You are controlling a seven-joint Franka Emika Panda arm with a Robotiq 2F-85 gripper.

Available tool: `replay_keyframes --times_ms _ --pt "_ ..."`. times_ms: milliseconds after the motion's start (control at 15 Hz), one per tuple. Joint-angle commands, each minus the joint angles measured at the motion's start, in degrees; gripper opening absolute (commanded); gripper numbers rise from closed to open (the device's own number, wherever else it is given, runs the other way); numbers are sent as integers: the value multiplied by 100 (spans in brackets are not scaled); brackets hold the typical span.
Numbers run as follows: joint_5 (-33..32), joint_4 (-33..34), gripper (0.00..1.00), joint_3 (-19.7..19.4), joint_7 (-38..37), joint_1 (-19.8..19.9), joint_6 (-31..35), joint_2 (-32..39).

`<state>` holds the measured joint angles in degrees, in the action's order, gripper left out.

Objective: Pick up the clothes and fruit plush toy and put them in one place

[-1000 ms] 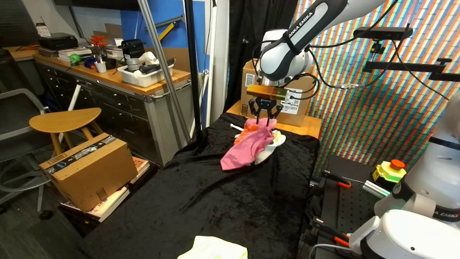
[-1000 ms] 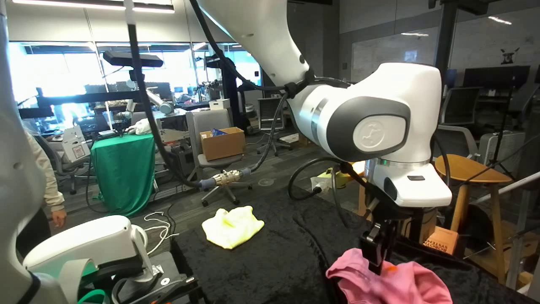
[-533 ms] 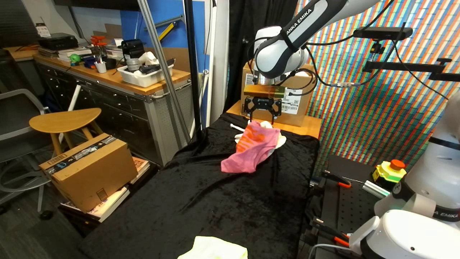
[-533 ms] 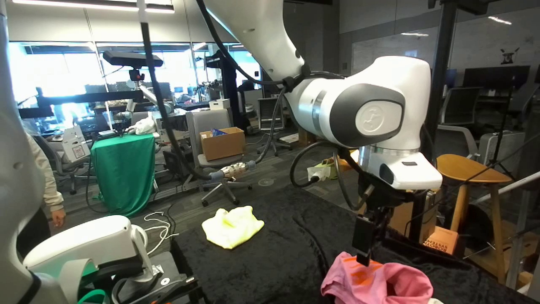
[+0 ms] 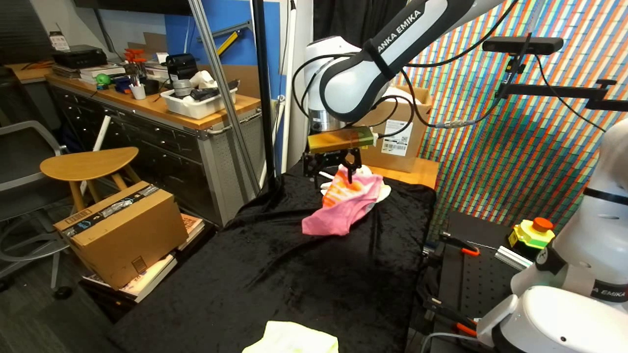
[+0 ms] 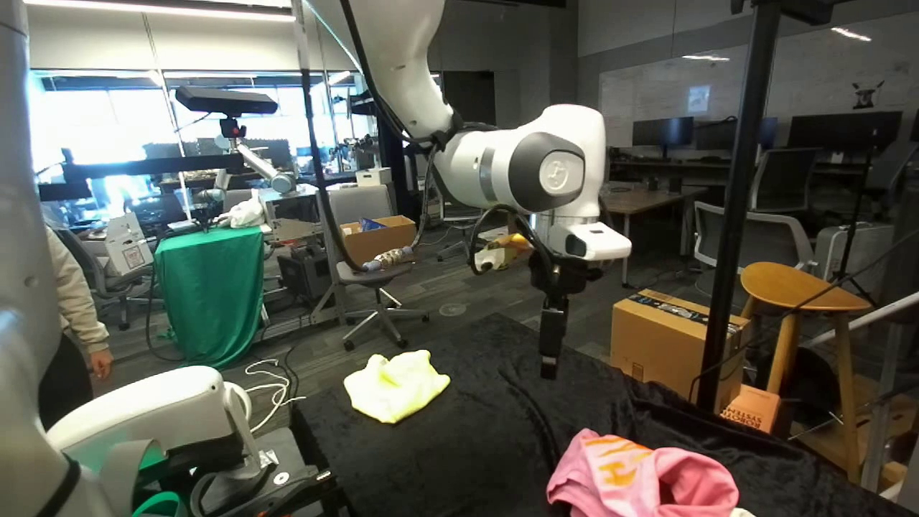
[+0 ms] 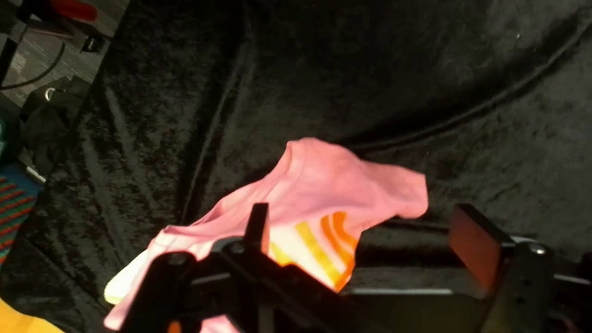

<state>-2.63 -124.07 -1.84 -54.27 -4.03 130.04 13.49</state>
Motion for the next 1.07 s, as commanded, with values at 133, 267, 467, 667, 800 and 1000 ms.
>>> replay_keyframes --times_ms 133,267,467,667,800,1000 --pt "-560 914 100 404 280 -674 -199 911" --pt "-822 1252 100 471 377 -951 -207 1268" --pt "-998 1679 100 573 809 -1246 -167 1746" --pt "-928 1930 100 676 1522 -1405 -78 2094" --pt "-918 2077 100 732 1995 -1517 -108 2220" --pt "-991 2243 100 751 2691 -1696 -106 2370"
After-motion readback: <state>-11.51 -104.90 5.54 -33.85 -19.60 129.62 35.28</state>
